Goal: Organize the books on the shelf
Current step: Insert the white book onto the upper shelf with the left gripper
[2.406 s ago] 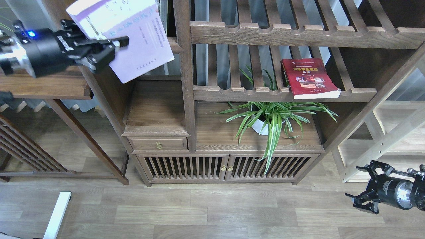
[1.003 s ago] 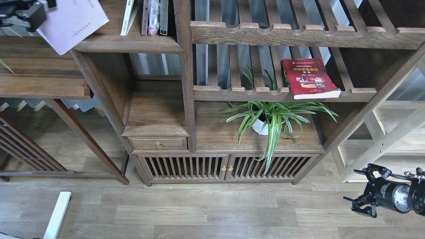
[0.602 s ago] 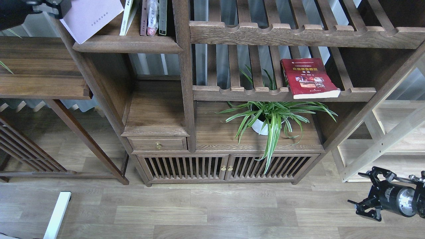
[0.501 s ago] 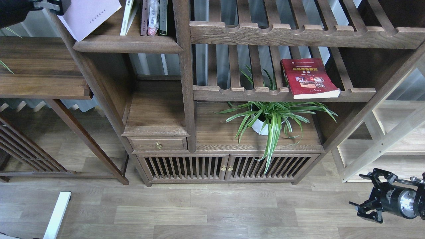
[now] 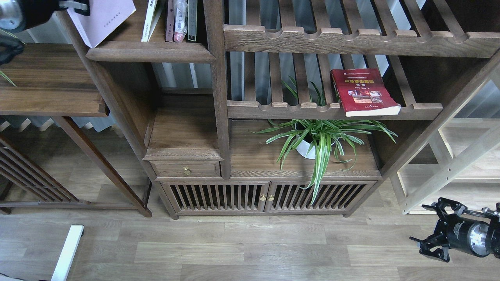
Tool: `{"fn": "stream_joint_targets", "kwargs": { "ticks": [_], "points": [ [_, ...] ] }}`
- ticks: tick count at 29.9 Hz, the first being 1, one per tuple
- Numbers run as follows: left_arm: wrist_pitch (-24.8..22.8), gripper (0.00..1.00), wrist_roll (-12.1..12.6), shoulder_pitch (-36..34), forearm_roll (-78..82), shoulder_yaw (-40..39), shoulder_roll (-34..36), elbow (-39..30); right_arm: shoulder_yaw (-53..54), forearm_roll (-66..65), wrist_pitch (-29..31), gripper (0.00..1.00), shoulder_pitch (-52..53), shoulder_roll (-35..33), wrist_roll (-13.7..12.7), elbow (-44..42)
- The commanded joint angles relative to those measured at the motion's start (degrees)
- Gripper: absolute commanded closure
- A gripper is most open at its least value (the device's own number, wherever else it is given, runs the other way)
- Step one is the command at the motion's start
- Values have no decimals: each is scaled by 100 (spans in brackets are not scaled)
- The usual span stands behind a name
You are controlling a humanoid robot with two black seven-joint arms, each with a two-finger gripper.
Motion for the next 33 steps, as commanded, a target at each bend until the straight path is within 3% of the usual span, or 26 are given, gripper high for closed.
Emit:
{"fn": "stream_joint_targets", "kwargs": {
  "ticks": [1,15,33],
  "points": [
    [268,100,3,-49,0,41,-295,139,-1,0,0,0,-9,-17,0,1],
    [673,100,143,-330,-52,366,-1017,763,-1,0,-26,0,-9,-17,0,10],
    [1130,100,143,-603,-52,929,-1948,1791,8,-44,-26,0,-9,1,0,10]
  ]
}}
